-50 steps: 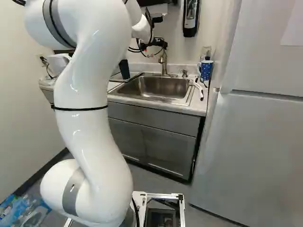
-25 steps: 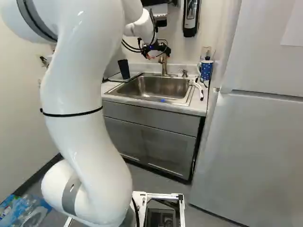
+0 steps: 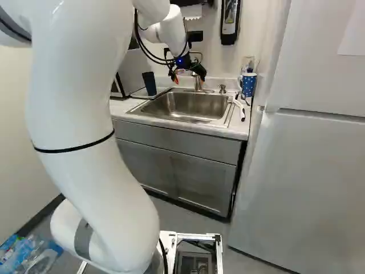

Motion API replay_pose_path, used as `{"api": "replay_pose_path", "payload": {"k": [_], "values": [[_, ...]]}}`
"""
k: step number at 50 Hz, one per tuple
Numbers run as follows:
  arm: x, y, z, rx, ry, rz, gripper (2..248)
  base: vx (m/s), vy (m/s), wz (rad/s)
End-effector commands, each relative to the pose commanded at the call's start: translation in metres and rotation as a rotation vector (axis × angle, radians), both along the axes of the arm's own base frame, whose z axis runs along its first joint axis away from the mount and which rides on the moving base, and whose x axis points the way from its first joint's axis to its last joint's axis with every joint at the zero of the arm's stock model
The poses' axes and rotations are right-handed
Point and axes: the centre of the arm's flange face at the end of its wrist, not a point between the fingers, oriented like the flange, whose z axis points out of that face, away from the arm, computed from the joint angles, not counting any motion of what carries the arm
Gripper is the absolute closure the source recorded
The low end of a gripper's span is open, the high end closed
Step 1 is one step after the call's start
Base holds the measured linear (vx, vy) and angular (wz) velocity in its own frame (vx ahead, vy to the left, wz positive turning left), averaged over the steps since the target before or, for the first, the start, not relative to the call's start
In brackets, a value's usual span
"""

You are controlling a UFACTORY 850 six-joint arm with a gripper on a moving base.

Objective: Rinse the cup and place it in the tray

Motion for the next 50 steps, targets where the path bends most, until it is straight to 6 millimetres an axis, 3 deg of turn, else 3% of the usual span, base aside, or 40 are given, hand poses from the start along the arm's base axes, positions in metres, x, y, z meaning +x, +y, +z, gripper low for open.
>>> {"api": "replay_pose_path", "payload": {"k": [13, 38, 50], "values": [[0.001, 0.000, 0.000, 0.004, -0.002, -0.001, 3, 0.000, 0.000, 0.000], [0.025, -0.002, 0.015, 0.008, -0.258, -0.035, 3, 0.000, 0.000, 0.000], [0.047, -0.004, 0.023, 0.008, -0.391, -0.054, 3, 0.000, 0.000, 0.000]]}}
